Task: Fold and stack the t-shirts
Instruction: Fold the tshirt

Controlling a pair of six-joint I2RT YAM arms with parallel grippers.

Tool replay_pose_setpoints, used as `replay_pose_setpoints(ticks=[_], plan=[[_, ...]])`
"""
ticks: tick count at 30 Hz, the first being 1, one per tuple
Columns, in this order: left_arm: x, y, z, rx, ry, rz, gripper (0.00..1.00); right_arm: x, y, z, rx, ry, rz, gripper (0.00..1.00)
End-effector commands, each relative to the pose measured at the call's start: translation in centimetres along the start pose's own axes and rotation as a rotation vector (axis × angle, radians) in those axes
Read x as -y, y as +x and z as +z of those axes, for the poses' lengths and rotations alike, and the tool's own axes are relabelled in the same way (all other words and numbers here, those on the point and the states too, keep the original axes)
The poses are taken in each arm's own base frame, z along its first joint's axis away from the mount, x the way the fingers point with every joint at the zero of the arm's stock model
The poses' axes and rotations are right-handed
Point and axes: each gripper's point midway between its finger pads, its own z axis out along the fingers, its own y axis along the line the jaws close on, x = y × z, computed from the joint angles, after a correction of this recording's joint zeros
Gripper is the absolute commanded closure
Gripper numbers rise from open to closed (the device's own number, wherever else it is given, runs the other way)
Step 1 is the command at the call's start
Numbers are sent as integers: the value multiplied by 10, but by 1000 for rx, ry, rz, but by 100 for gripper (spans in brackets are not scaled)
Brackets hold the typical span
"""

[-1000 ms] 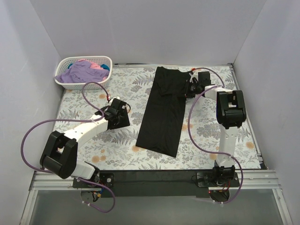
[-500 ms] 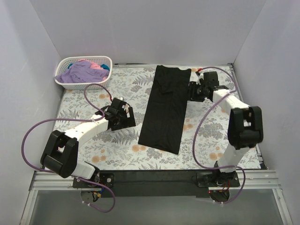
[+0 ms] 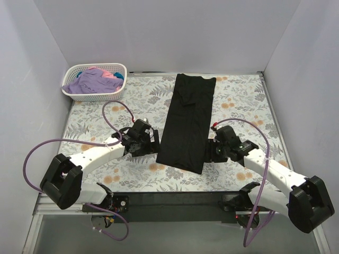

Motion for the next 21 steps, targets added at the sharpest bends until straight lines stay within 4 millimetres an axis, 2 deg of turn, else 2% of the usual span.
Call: replay_pose_setpoints(ticks=[1, 6, 9, 14, 21], plan=[[0, 13, -4, -5, -24, -30, 11, -13, 14, 0, 1, -28, 62, 44], [4, 22, 2, -28, -44, -32, 2, -27, 38, 11, -53, -30, 43, 44], [8, 19, 1, -25, -42, -28, 2, -30, 43, 17, -69, -8, 31, 45], [16, 18, 2, -32, -35, -19, 2, -21, 47, 23, -79, 68, 14, 47], [20, 18, 9, -53, -56, -6, 2, -18, 52, 32, -104, 108, -7, 55]])
